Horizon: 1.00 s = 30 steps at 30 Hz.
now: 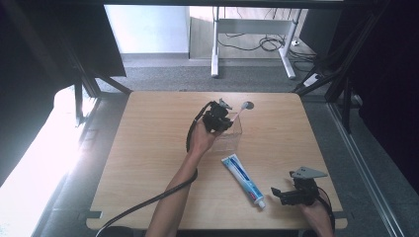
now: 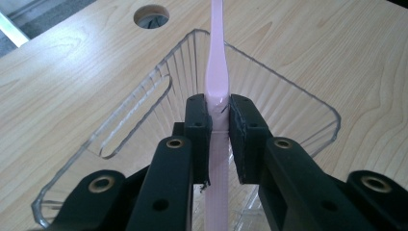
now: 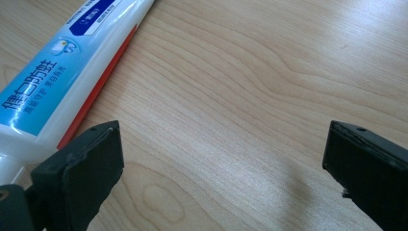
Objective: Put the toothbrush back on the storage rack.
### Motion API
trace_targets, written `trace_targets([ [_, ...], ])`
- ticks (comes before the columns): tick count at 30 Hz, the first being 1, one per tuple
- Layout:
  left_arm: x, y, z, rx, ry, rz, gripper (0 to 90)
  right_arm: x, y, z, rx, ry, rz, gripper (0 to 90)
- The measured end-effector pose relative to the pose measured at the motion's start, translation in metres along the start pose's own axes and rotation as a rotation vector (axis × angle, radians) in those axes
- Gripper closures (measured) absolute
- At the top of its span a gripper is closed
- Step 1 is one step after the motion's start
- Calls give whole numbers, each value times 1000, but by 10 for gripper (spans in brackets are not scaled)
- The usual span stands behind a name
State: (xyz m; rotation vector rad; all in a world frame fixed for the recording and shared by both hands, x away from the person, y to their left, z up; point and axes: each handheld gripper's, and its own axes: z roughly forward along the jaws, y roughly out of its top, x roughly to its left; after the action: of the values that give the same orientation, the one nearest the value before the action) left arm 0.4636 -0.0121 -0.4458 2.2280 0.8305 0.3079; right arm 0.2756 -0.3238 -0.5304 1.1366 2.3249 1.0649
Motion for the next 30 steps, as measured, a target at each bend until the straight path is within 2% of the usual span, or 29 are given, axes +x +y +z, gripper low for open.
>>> trace_targets([
  [8, -2, -2, 4, 34, -1, 8, 788, 0, 0, 1, 4, 1, -6, 12],
  [15, -4, -1, 6, 80, 15, 31, 787, 1, 0, 1, 9, 3, -3, 12],
  [23, -5, -1, 7, 118, 26, 30, 787, 1, 0, 2, 11, 2, -3, 12],
  [30, -6, 1, 9, 160, 32, 12, 786, 1, 0, 2, 12, 3, -3, 12],
])
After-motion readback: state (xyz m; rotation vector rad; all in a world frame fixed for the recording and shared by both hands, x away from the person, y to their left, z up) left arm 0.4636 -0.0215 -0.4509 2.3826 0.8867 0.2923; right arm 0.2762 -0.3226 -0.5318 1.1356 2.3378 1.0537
